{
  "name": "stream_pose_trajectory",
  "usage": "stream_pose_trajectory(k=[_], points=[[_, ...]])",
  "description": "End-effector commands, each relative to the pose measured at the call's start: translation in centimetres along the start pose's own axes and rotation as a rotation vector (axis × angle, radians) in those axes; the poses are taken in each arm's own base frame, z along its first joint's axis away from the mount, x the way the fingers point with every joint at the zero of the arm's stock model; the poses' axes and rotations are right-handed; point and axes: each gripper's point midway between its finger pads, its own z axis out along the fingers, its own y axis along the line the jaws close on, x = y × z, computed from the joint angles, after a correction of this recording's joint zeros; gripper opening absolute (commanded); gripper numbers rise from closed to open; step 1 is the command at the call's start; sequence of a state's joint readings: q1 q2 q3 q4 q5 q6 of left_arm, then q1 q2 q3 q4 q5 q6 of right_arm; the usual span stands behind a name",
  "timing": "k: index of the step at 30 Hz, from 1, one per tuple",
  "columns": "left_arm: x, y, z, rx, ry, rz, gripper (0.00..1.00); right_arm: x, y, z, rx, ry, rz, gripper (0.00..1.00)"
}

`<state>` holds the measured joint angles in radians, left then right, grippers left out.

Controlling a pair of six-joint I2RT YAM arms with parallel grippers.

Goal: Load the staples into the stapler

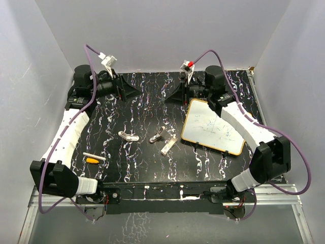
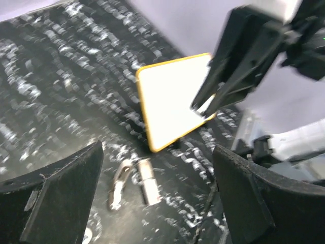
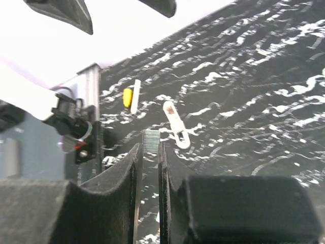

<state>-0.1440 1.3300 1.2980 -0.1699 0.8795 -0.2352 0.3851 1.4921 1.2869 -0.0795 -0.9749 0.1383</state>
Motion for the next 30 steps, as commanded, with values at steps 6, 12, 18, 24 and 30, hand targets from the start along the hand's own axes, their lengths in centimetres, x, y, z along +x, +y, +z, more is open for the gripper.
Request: stream_pose_trajectory(k=[6,12,18,24,30], points=[[-4.9,-9.2,0.1,0.441,-0.117,-0.118,0.76,-5.8,6.5,-0.7,-0.3,-0.123,0.065,0.09],[-4.0,-11.0,0.8,0.502,-0.114,-0.129,0.71,-5.9,6.6,-0.4,-0.346,-0.144,0.102,0.09],[-2.7,-11.4,2.0,0.541,-0.091,-0.157,0.66,-5.6,6.8,0.0,-0.362,-0.148,0.121,0.1],[-2.0,-11.2,2.5,0.53,-0.081,-0.173,0.58,-5.5,6.6,0.2,-0.356,-0.151,0.129,0.1],[-1.8,-11.3,2.7,0.524,-0.066,-0.163,0.49,-5.3,6.3,0.4,-0.347,-0.154,0.142,0.09]])
